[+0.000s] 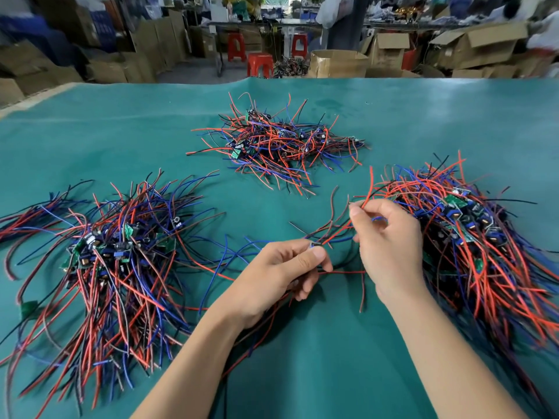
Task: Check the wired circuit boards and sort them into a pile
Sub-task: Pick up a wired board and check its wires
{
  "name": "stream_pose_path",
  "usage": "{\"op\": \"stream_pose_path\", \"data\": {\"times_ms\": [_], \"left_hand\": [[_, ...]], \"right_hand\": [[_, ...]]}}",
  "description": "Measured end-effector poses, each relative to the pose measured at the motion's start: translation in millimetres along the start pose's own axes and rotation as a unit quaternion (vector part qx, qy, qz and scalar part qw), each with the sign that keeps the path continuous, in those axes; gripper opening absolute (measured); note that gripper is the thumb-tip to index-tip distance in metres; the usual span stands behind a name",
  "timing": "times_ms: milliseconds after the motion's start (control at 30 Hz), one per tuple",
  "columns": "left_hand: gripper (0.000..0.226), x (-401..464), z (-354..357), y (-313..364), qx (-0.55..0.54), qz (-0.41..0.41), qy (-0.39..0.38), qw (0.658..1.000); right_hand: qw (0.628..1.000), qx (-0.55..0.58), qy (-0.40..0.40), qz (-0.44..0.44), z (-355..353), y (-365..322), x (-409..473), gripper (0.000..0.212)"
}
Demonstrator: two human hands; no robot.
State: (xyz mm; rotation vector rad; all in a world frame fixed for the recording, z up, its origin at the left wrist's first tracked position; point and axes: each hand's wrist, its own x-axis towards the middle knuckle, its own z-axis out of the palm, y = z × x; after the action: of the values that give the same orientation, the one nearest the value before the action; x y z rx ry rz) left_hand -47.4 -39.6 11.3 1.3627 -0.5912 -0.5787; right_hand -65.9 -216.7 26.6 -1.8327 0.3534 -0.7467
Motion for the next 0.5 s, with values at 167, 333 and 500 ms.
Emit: {"op": "stream_pose_path", "data": {"times_ms": [167, 333, 500], "left_hand": [[0.029, -0.8, 1.2, 1.2, 0.008, -0.006, -0.012, 1.0], [0.029, -1.3, 1.3, 1.3, 0.011, -0.007, -0.018, 1.0], [0.03, -2.1, 1.3, 0.9, 0.017, -0.001, -0.024, 1.0]], "right_hand": [[0.985, -0.104, 0.095, -0.099, -12.1, -0.2, 4.9, 0.009], [0.986, -0.08, 0.12, -0.081, -13.5, -0.5, 7.6, 0.02], [0.941, 0.285, 0.075, 0.166, -13.9, -9.1, 12.6, 0.038]]}}
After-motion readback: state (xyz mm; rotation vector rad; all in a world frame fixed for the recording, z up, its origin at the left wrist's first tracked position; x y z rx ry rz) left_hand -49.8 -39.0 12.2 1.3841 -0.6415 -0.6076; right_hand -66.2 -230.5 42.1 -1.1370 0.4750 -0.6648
